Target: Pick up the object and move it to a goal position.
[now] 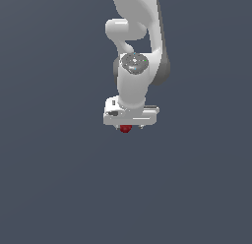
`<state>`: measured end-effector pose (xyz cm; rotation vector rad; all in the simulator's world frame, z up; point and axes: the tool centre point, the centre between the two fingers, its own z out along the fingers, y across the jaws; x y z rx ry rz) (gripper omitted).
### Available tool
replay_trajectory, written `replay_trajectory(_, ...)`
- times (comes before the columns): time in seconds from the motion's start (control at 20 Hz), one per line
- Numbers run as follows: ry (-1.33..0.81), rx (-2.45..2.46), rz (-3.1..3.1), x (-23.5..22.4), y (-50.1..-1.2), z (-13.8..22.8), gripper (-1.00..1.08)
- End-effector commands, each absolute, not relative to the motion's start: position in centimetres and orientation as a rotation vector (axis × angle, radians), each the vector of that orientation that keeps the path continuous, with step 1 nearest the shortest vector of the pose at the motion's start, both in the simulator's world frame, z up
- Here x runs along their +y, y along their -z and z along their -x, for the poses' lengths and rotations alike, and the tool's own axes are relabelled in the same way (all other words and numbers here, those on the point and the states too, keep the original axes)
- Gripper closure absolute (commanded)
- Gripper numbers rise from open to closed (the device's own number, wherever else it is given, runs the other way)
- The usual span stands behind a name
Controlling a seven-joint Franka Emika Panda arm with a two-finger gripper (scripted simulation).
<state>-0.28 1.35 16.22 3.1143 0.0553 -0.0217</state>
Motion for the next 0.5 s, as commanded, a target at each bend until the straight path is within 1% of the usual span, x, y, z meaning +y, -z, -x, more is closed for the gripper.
replay_trajectory(0.0, 0.022, 0.055, -3.114, 1.3, -16.2, 0.3, -0.92)
replay_trajectory(0.45, 0.015, 0.069, -3.126, 0.3, -16.7, 0.1, -0.92)
